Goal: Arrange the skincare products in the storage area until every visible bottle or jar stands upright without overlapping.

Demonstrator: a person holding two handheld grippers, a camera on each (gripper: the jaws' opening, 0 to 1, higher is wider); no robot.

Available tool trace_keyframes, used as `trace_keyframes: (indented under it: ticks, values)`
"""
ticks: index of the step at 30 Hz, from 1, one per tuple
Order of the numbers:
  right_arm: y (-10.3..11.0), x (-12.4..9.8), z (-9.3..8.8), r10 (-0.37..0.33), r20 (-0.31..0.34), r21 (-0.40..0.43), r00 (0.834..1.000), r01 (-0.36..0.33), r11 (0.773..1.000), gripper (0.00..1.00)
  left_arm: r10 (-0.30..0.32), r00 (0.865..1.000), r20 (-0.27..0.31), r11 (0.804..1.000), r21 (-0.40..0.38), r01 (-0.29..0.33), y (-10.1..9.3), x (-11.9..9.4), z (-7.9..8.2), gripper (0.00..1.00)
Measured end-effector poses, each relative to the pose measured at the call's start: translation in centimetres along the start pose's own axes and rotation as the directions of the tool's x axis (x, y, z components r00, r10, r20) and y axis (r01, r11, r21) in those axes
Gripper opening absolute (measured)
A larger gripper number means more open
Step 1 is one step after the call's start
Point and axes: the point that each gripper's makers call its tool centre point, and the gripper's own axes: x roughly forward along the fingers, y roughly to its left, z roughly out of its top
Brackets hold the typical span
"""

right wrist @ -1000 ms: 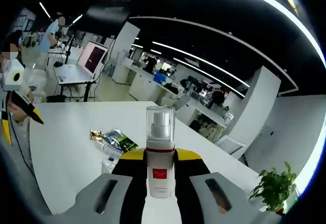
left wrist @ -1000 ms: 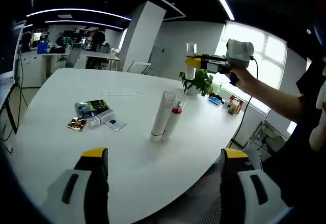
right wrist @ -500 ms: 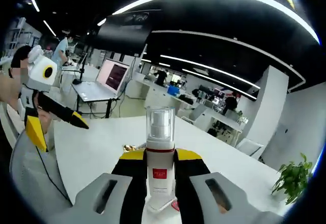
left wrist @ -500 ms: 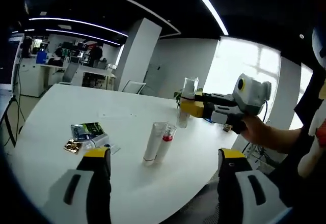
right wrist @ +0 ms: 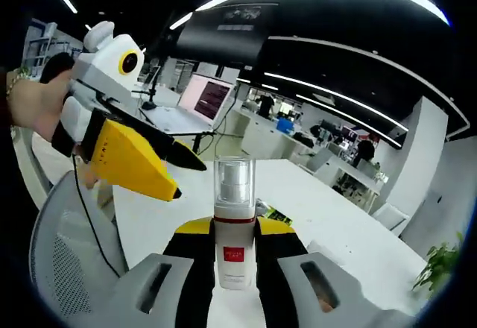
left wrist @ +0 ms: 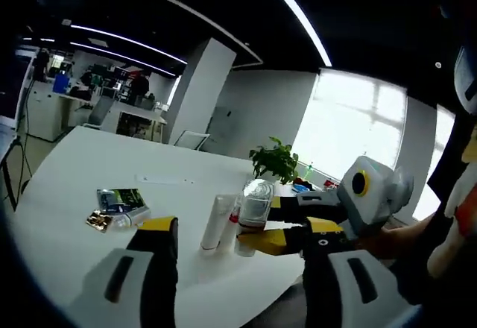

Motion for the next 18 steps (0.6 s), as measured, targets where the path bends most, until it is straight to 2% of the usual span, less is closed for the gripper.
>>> trace_keyframes:
  ticks: [9,18]
  values:
    - [1.4,0.3,0.7,0.032,0.005,0.008,0.999,-0.032,0.999,0.20,0.007,1.000,0.026,1.000,0.003,-0.007,-0.5,0.7,0.1,0.44]
    - [2.4,0.5,1.0,0.054,0.002,0.025,0.999,-0.054,0.998,0.20,0.035,0.999,0.018,0.999,0.028,-0.036,-0.5,1.2,-0.4,0.31]
